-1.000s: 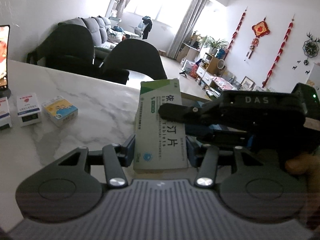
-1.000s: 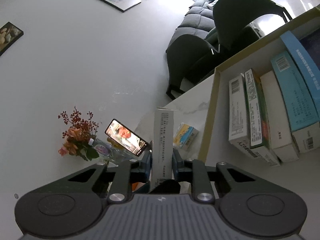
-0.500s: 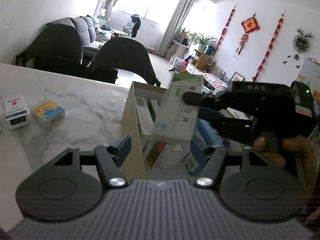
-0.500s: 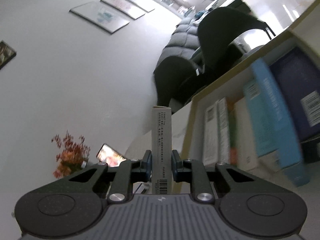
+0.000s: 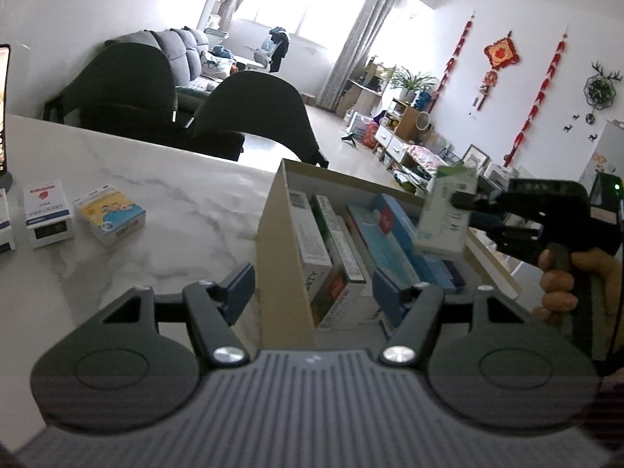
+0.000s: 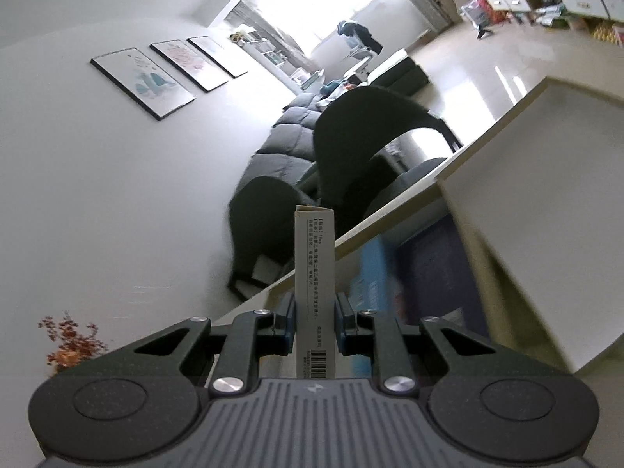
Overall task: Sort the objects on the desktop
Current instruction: 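Lower the white barcode box into the cardboard box and open the right tool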
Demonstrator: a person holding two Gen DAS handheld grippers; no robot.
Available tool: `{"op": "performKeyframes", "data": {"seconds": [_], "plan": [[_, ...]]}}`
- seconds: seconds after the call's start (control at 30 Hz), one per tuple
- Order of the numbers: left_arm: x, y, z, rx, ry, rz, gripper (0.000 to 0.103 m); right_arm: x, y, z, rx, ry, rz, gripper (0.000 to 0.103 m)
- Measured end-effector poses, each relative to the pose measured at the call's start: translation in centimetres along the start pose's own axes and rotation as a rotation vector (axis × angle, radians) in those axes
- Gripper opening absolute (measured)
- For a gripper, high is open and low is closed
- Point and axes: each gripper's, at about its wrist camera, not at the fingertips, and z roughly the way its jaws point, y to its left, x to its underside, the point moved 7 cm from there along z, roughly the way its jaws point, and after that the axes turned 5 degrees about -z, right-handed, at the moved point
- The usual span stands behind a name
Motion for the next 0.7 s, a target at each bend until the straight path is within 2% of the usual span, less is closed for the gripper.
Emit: {"op": "performKeyframes", "data": {"seconds": [0.37,0.47,0.7], "plan": [[0.5,2.6,-0.8,-0.058,0.008,-0.073,0.069,-2.2,-3.5,0.2,0.1,0.021,-0.074,0.022],[0.7,3.3,-0.7,-0.071,0.017,-0.101,0.069,-1.9,-3.9,1.3,0.1,0.067,-0.085,0.022],[0.9,3.1,-0.7,-0.082,0.024,-0.094,0.069,-1.8,-4.1,3.7,0.02,0.125,-0.032,0.022]]}}
